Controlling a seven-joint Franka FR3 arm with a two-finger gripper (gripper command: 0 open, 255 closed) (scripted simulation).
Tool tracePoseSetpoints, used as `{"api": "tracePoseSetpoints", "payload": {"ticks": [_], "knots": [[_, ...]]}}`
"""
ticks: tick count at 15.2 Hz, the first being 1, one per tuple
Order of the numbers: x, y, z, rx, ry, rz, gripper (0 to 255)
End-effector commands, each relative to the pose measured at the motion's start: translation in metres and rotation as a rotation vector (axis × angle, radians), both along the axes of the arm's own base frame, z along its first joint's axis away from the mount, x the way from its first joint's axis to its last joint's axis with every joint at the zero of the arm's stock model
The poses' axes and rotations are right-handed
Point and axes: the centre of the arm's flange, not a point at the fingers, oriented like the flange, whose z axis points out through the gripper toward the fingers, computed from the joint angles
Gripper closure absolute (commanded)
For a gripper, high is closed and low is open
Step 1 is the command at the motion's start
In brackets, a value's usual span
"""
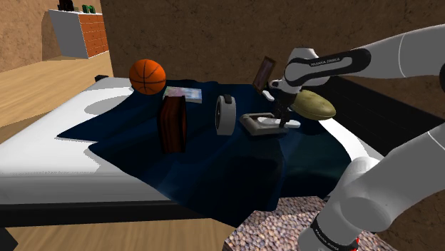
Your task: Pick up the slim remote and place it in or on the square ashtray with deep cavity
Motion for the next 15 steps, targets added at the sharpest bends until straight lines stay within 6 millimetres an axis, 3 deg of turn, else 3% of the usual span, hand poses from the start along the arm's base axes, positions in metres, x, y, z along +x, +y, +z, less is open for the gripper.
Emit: {"api": "tracePoseSetpoints", "payload": {"ticks": [1, 13, 15], "knots": [[0.018, -0.015, 0.002, -0.001, 0.0, 0.001, 255], [0.137, -0.121, 0.006, -0.001, 0.0, 0.001, 255], [0.137, -0.121, -0.004, -0.001, 0.0, 0.001, 255]]}}
